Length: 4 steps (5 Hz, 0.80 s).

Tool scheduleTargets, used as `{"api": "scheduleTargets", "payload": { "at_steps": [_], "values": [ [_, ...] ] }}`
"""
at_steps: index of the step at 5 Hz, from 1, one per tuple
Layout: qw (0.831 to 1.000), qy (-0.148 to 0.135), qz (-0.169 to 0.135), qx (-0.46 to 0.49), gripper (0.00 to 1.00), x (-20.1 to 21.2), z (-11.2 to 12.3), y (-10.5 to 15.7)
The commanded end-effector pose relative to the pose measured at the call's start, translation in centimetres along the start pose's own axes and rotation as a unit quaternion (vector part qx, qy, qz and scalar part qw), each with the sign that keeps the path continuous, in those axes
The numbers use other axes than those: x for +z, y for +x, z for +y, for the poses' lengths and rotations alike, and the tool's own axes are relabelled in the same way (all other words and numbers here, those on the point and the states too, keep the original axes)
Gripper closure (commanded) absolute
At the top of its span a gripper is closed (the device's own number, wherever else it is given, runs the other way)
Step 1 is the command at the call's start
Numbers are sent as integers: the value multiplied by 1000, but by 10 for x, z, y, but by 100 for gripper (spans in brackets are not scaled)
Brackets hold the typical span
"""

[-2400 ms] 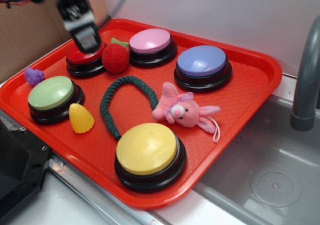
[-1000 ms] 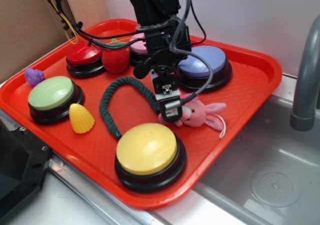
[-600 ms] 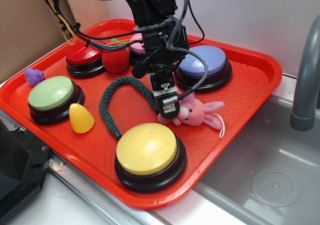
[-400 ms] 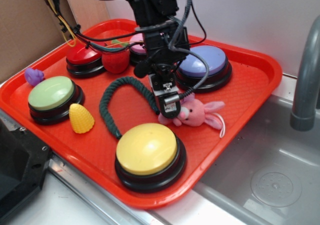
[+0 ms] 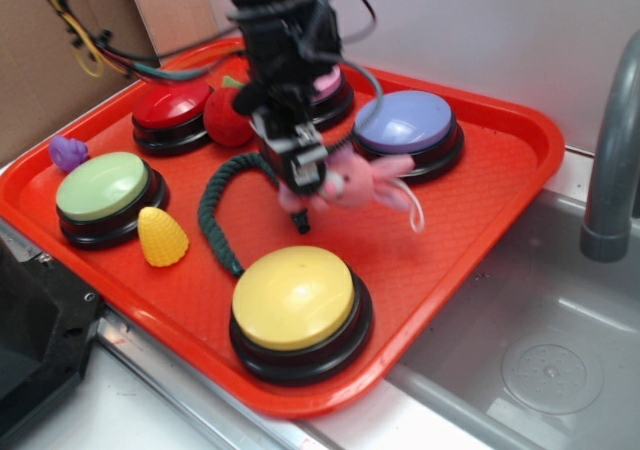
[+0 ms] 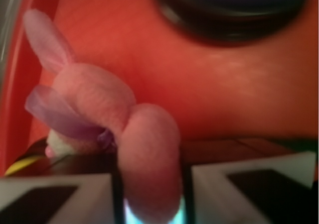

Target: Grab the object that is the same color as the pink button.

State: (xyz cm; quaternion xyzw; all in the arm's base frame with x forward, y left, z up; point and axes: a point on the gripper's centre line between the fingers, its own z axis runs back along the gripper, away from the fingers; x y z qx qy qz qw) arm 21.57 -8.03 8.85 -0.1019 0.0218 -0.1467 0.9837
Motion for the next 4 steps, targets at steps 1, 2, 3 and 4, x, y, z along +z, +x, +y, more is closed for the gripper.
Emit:
{"api": "scheduleTargets", "payload": {
  "at_steps": [1,2,3,4],
  "values": [
    [985,96,-30,144,100,99,35,-23],
    [976,120,-15,183,100,129,54,-42],
    [967,135,-20,213,100,141,62,-52],
    [962,133,-13,237,100,139,72,-54]
  ]
}}
